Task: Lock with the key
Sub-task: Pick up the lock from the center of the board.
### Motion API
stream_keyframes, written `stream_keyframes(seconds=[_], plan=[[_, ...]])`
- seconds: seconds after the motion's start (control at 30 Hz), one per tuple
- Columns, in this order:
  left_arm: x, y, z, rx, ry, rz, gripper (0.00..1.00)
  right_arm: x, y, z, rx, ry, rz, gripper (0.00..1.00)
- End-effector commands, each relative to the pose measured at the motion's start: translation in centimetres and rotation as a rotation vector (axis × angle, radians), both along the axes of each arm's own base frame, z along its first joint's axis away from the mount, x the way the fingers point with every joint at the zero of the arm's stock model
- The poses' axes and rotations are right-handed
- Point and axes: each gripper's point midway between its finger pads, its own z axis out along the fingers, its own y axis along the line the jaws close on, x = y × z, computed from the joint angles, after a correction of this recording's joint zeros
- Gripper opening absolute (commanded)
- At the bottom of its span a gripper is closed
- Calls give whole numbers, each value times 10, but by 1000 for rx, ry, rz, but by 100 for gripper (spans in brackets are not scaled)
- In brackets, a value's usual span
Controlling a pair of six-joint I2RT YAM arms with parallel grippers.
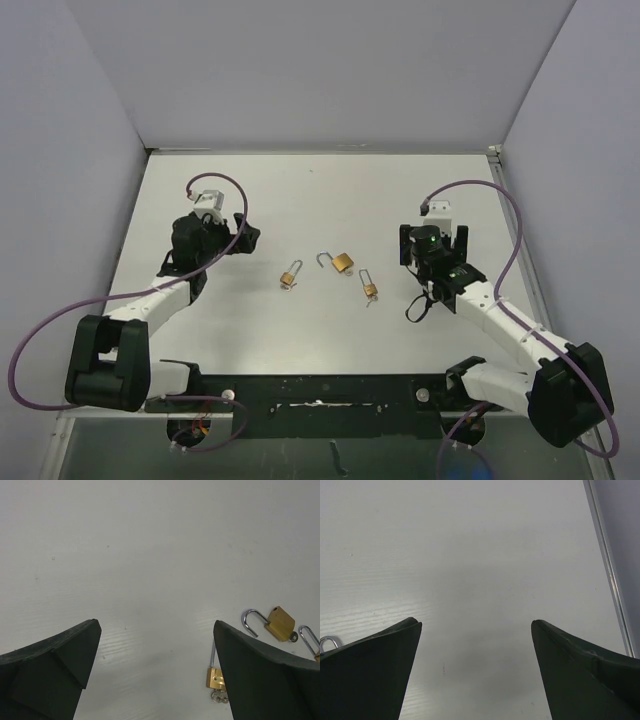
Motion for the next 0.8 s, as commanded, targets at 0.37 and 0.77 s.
stream_keyframes(seconds=[0.37,0.77], plan=[[10,-1,33,-40,-69,13,98,2,0,33,59,-108,-20,98],[2,-25,45,23,-48,-92,98,-7,21,46,144,-163,145,98]])
